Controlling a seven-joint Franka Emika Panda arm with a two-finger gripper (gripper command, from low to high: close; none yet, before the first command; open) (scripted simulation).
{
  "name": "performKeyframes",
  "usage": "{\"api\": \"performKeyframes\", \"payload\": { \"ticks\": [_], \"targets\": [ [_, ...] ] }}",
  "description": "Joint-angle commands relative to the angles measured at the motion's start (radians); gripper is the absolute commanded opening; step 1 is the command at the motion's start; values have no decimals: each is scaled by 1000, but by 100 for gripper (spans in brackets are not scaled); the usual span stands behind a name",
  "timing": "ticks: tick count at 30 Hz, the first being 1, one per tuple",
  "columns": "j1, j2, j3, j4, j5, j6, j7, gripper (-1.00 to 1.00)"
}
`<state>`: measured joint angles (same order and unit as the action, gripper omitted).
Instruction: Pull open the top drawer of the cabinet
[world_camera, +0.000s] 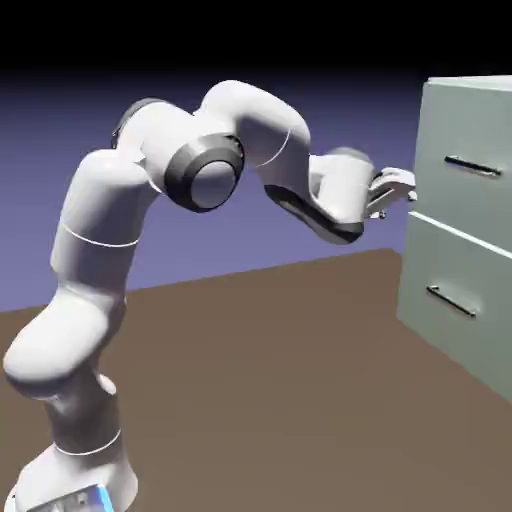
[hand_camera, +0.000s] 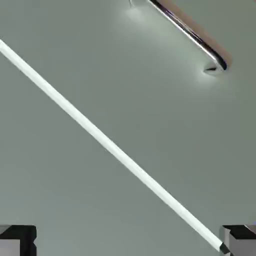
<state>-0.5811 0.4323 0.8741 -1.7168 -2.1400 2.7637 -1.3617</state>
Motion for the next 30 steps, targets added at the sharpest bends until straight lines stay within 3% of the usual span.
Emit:
{"api": "performKeyframes", "payload": {
  "ticks": [1,11,21,22,30],
  "targets": [
    [-12,20,18,22,-44,-6,-43,0],
    [-133,224,195,244,-478,-61,-470,0],
    [31,409,130,538,-421,8,-670,0],
    [31,409,130,538,-421,8,-670,-100],
    [-119,260,200,284,-482,-58,-513,-100]
  ]
}}
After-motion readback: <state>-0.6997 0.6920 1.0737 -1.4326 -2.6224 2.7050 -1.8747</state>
